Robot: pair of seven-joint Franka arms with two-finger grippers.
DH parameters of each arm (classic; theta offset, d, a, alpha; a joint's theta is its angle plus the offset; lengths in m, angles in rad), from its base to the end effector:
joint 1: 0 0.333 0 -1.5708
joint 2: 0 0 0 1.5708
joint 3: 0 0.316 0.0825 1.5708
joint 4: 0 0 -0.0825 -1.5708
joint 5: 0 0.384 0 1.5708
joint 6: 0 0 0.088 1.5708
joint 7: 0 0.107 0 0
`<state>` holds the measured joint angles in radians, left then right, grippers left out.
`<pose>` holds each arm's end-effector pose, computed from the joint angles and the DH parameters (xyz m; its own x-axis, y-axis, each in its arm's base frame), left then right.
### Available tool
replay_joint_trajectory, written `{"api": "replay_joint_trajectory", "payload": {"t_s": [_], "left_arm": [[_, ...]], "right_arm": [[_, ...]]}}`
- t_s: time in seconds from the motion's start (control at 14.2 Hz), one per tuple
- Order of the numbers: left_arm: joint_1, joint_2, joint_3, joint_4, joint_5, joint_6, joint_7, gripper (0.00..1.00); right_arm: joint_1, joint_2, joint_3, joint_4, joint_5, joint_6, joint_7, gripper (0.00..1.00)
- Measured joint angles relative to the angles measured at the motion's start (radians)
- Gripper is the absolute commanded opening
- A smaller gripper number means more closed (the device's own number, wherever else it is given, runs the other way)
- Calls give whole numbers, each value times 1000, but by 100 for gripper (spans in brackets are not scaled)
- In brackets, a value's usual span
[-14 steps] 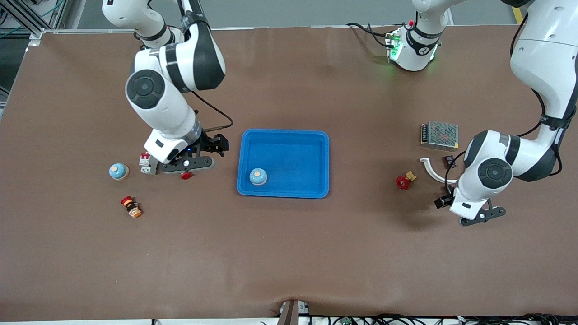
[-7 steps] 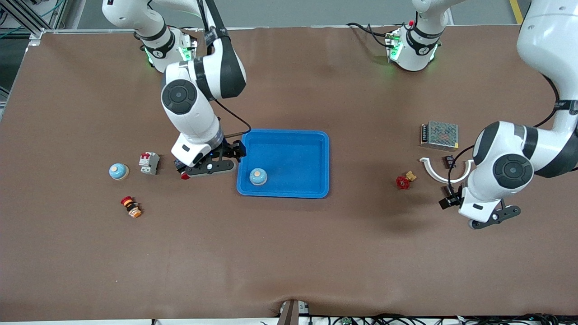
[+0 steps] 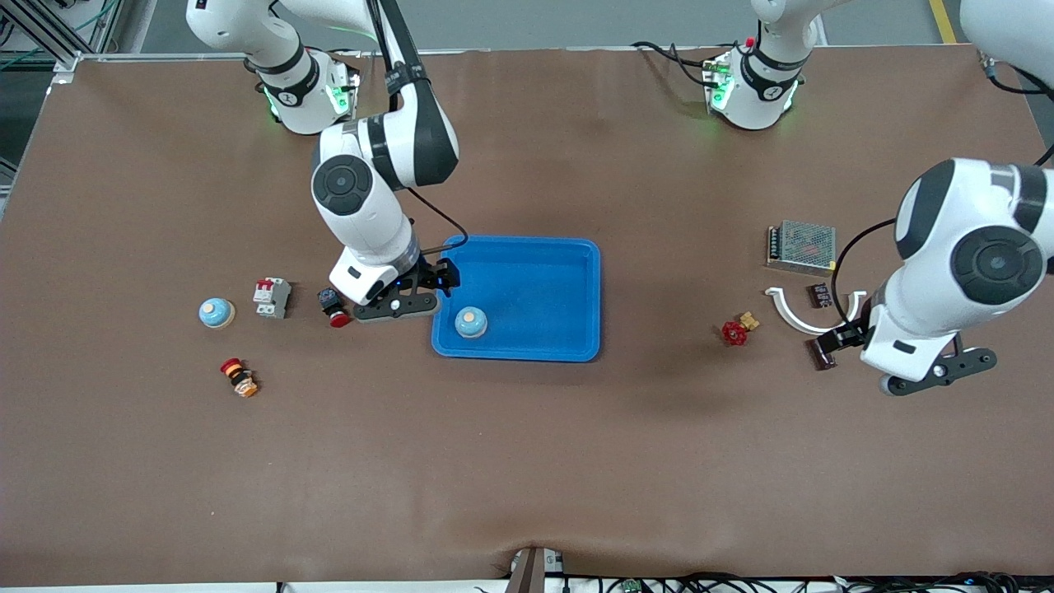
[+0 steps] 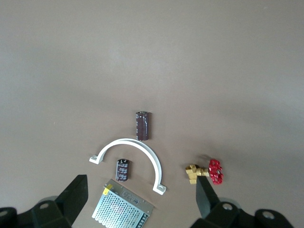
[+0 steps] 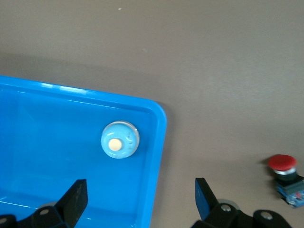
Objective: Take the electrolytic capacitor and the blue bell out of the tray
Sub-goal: 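Move the right gripper to the second bell while the left gripper withdraws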
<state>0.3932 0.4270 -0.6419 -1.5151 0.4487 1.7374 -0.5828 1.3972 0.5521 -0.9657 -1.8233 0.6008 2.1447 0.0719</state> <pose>0.6541 -0.0641 0.4470 0.9659 0.2588 -0.0020 0.2523 -0.9433 -0.2155 0.5416 0.3383 0.3442 0.9927 0.1128 0.0420 0.1156 -0.9907 -0.0713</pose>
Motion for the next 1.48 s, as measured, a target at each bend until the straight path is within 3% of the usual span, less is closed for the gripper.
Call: {"api": "replay_joint_trajectory", "payload": {"t_s": [0.42,0.92,1.06,1.27,1.48], "left_arm": [[1,-49,-1,85,-93,-56,41,100],[-3,-108,3,100,-181,-105,103,100],[-39,-151,56,101,-218,-120,186,100],[-156,-225,220,100,-294,-167,284,100],[-232,-281,321,86,-322,-199,331,100]], "right_arm": [[-3,95,38,5,81,65,0,100],[-132,132,189,65,82,113,1,100],[-138,150,216,67,82,151,1,100],[-141,192,240,78,82,193,1,100],[-145,210,251,85,82,198,1,100]]}}
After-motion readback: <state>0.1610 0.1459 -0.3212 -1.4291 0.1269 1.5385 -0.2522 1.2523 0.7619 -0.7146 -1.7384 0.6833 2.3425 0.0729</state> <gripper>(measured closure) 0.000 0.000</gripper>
